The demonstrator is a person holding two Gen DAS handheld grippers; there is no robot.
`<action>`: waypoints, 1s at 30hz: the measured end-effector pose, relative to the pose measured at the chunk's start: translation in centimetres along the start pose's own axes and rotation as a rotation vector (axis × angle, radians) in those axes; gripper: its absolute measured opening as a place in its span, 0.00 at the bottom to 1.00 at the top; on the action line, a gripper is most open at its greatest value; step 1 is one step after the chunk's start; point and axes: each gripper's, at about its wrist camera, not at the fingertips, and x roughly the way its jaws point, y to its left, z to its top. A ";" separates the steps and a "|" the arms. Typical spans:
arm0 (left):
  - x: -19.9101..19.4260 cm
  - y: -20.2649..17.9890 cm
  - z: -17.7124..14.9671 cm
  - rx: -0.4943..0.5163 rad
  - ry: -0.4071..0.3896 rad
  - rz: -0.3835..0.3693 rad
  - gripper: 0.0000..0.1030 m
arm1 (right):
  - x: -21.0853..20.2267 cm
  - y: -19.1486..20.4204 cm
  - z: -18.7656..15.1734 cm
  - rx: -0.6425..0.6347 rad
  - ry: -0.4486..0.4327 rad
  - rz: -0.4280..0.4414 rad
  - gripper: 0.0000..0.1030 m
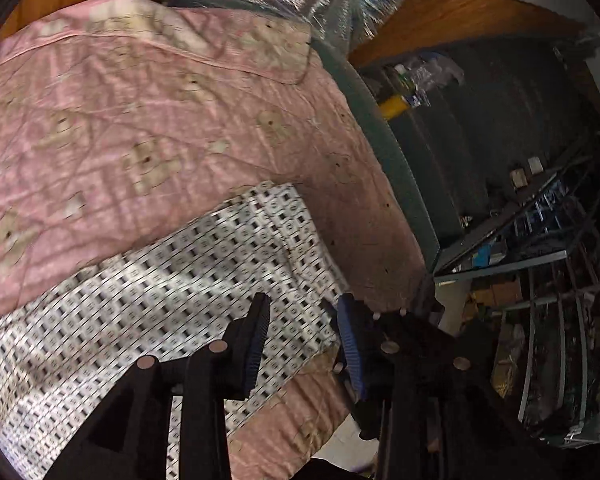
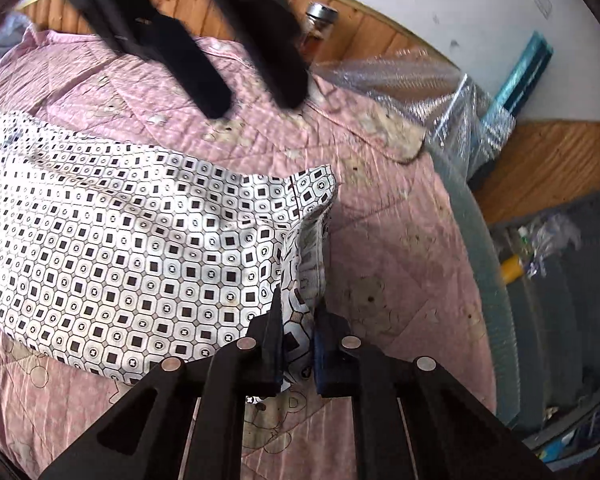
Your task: Fold clothes
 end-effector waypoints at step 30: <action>-1.5 15.9 -11.7 -0.296 -0.127 -0.014 0.04 | -6.4 0.7 5.3 0.195 0.067 0.598 0.31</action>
